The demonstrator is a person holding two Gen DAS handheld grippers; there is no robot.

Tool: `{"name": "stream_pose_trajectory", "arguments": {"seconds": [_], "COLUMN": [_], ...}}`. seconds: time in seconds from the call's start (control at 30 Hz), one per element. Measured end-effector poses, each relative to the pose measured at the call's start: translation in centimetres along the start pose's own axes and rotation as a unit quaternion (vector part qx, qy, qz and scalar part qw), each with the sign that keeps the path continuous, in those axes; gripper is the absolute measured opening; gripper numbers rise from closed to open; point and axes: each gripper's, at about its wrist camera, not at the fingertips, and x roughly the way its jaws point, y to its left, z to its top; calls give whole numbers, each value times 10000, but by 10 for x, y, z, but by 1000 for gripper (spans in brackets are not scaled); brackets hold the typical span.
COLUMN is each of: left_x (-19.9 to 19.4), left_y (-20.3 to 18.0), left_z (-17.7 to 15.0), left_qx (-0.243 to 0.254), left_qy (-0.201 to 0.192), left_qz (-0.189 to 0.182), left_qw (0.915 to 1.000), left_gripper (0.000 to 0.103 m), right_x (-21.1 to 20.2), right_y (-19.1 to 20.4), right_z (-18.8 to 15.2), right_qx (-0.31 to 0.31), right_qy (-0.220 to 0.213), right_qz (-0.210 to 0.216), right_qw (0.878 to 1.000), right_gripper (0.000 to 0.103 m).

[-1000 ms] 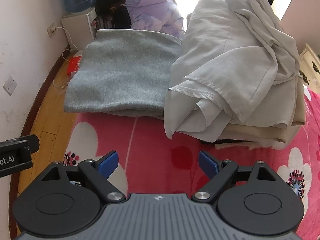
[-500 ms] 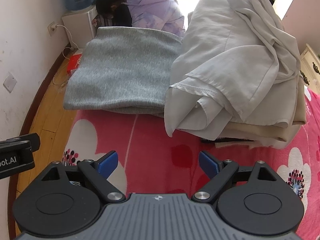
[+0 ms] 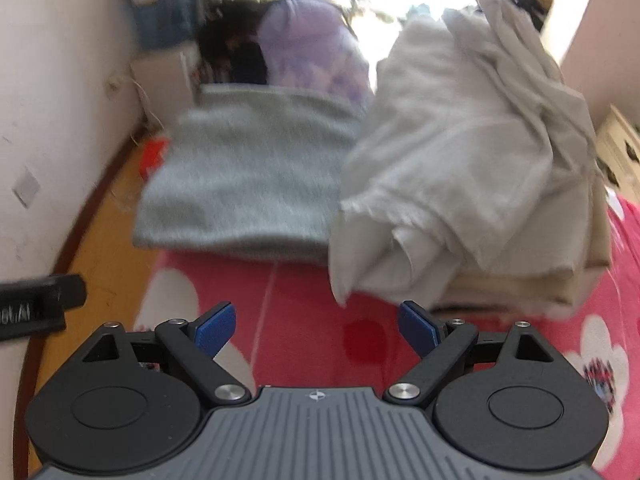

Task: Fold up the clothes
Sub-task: 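Lower both open grippers onto the folded grey sweatpants and press down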

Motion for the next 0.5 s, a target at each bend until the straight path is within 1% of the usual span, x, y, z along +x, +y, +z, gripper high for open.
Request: {"name": "stream_pose_trajectory", "arguments": {"seconds": [0.1, 0.17, 0.27, 0.33, 0.37, 0.4, 0.43, 0.47, 0.5], "left_x": [7, 13, 22, 29, 35, 41, 48, 55, 62], "left_y": [9, 14, 16, 14, 12, 10, 8, 5, 1], "left_z": [14, 25, 43, 54, 58, 62, 66, 68, 69], "left_qx": [-39, -57, -50, -29, -36, -50, -64, -41, 0], "left_qy": [-291, -463, -695, -817, -817, -791, -765, -727, -683], "left_qz": [-99, -188, -441, -650, -727, -793, -858, -872, -863], "left_qw": [9995, 9987, 9966, 9945, 9940, 9937, 9933, 9935, 9939], "left_gripper": [103, 103, 103, 102, 101, 101, 99, 98, 98], "right_x": [1, 7, 22, 37, 47, 57, 69, 80, 89], "right_y": [4, 9, 14, 17, 18, 18, 17, 18, 18], "right_z": [-1, 0, 9, 18, 23, 29, 35, 40, 45], "right_qx": [-256, -442, -599, -636, -622, -597, -584, -558, -492], "right_qy": [-450, -664, -910, -937, -898, -847, -778, -704, -642], "right_qz": [111, 212, 375, 461, 526, 610, 683, 711, 708], "right_qw": [9986, 9966, 9933, 9925, 9926, 9927, 9929, 9934, 9942], "right_gripper": [91, 90, 86, 79, 76, 67, 62, 61, 57]}}
